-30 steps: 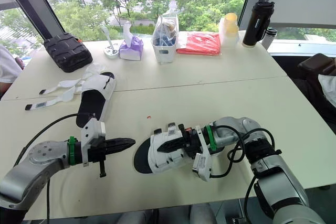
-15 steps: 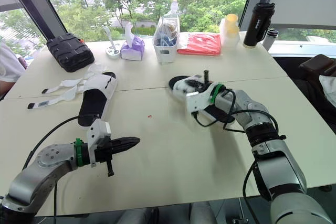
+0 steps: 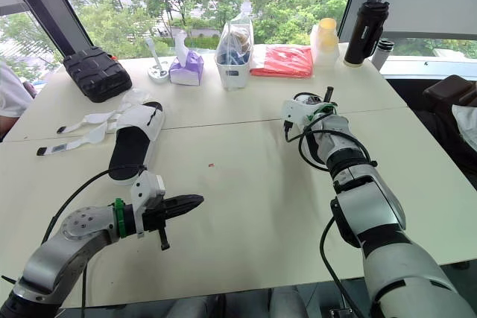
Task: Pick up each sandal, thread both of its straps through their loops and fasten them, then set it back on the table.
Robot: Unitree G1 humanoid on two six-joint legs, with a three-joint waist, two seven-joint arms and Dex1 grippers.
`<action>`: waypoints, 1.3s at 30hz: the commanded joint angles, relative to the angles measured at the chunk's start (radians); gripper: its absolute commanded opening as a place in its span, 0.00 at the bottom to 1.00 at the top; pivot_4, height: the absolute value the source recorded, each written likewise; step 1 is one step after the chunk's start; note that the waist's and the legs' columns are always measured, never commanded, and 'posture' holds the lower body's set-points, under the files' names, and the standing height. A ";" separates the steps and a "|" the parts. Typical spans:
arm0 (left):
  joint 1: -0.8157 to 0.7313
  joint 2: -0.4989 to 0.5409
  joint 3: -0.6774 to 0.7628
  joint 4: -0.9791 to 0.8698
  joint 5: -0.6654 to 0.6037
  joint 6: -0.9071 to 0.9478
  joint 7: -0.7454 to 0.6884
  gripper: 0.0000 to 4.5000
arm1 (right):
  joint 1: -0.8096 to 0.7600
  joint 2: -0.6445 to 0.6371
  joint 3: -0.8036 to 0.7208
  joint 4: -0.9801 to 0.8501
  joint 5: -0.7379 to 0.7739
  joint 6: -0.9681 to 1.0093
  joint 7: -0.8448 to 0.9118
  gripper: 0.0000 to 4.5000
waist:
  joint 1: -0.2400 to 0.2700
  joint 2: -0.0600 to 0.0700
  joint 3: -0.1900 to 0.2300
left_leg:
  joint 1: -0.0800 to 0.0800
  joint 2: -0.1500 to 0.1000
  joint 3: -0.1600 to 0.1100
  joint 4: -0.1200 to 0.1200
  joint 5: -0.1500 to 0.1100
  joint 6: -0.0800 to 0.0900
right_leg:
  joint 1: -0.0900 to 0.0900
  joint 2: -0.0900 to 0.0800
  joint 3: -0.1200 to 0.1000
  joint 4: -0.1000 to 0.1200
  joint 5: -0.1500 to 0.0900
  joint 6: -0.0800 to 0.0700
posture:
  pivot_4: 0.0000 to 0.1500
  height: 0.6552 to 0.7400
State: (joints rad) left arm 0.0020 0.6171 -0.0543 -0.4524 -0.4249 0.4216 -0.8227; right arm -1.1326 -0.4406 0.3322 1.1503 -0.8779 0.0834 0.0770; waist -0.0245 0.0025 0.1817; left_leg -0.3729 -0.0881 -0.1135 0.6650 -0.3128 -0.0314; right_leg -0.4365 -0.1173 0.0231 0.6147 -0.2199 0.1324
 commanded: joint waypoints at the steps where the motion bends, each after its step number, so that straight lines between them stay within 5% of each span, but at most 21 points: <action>1: -0.007 -0.005 0.005 -0.024 -0.002 -0.008 0.008 0.00 | -0.047 -0.015 0.020 0.014 0.027 0.015 -0.025 0.01 | -0.001 0.000 0.000 | 0.000 0.000 0.000 0.000 0.000 0.000 | 0.000 0.000 0.000 0.000 0.000 0.000 | 1.00 1.00; 3: -0.008 -0.007 0.000 -0.024 0.002 -0.008 0.010 0.00 | -0.044 -0.009 0.034 0.015 0.042 0.002 -0.006 0.01 | -0.003 0.000 0.000 | 0.000 0.000 0.000 0.000 0.000 0.000 | 0.000 0.000 0.000 0.000 0.000 0.000 | 1.00 1.00; 12: -0.004 -0.004 -0.003 -0.025 0.004 -0.006 0.013 0.00 | 0.022 -0.057 0.063 -0.123 0.105 0.009 0.133 0.94 | -0.021 0.000 0.000 | 0.000 0.000 0.000 0.000 0.000 0.000 | -0.001 0.000 0.000 0.001 0.000 0.000 | 1.00 1.00; 13: -0.004 -0.003 -0.004 -0.025 0.004 -0.006 0.013 0.00 | 0.045 -0.070 0.061 -0.176 0.115 0.013 0.172 0.99 | -0.021 0.000 0.000 | 0.000 0.000 0.000 0.000 0.000 0.000 | -0.001 0.000 0.000 0.001 0.000 0.000 | 1.00 1.00; 16: -0.003 0.000 -0.004 -0.023 0.006 -0.009 0.011 0.00 | 0.118 -0.110 0.061 -0.344 0.128 0.049 0.267 0.99 | -0.019 0.000 0.000 | 0.000 0.000 0.000 0.000 0.000 0.000 | 0.000 0.000 0.000 0.000 0.000 0.000 | 1.00 1.00; 22: -0.032 0.002 0.004 -0.009 0.009 -0.009 0.018 0.00 | 0.428 -0.269 -0.031 -1.041 0.277 0.255 0.750 0.99 | -0.004 -0.001 -0.001 | -0.001 0.000 -0.001 0.000 0.000 0.000 | 0.000 0.000 -0.001 0.000 0.000 0.000 | 1.00 1.00; 27: -0.039 0.002 0.027 -0.005 0.012 -0.015 0.039 0.00 | 0.549 -0.371 -0.168 -1.315 0.404 0.394 0.934 0.99 | 0.006 -0.001 -0.002 | 0.002 0.001 0.000 0.001 -0.001 0.002 | 0.003 0.001 -0.001 0.000 0.000 0.001 | 1.00 1.00; 33: -0.045 0.004 0.083 -0.016 0.069 -0.052 0.116 0.00 | 0.552 -0.348 -0.392 -1.547 0.806 0.647 1.146 0.99 | 0.012 -0.002 -0.001 | 0.002 0.002 -0.001 0.001 -0.002 0.005 | 0.003 0.001 -0.002 0.000 0.000 0.000 | 1.00 1.00; 39: -0.088 0.063 0.146 0.043 0.373 -0.205 0.316 0.00 | 0.546 -0.236 -0.502 -1.670 1.221 0.952 1.184 0.99 | 0.015 -0.003 -0.002 | 0.002 0.002 -0.002 0.001 -0.003 0.005 | 0.003 0.000 -0.003 0.000 0.000 0.000 | 1.00 1.00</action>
State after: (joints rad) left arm -0.0750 0.6590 0.0382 -0.4142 -0.1345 0.2596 -0.5646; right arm -0.5700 -0.6897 -0.1397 -0.4975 0.2632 0.9621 1.2809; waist -0.0090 -0.0005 0.1799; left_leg -0.3713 -0.0864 -0.1153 0.6662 -0.3155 -0.0265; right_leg -0.4330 -0.1176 0.0203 0.6146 -0.2194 0.1325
